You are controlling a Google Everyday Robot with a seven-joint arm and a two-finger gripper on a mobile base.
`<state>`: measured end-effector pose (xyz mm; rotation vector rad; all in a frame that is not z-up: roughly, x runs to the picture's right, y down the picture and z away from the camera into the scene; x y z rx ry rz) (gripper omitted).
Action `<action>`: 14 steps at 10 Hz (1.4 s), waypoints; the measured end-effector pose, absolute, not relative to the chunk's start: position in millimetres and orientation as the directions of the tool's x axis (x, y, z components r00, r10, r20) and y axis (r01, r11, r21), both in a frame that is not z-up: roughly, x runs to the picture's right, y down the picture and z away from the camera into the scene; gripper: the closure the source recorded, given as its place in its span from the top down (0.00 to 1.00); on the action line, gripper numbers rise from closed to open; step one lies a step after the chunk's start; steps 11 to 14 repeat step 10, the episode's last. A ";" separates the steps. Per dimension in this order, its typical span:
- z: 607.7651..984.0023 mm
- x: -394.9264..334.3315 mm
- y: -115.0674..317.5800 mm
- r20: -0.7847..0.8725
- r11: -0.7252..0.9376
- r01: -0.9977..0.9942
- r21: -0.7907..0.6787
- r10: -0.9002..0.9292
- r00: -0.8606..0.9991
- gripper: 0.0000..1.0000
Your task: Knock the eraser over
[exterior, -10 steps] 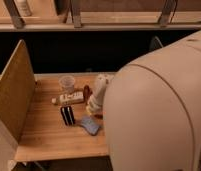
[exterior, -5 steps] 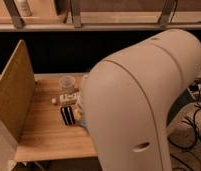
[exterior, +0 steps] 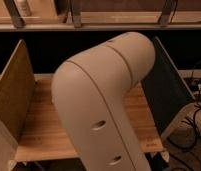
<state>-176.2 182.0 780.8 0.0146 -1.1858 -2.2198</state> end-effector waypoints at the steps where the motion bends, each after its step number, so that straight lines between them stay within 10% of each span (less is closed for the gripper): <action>1: 788.0 -184.1 172.3 0.232 -0.446 0.490 0.749 -0.517 -0.824 0.00; 7: 791.6 -122.2 24.1 0.016 -0.655 0.587 0.476 -0.660 -0.751 0.00; 14: 785.2 -108.7 13.4 0.006 -0.645 0.617 0.450 -0.689 -0.725 0.00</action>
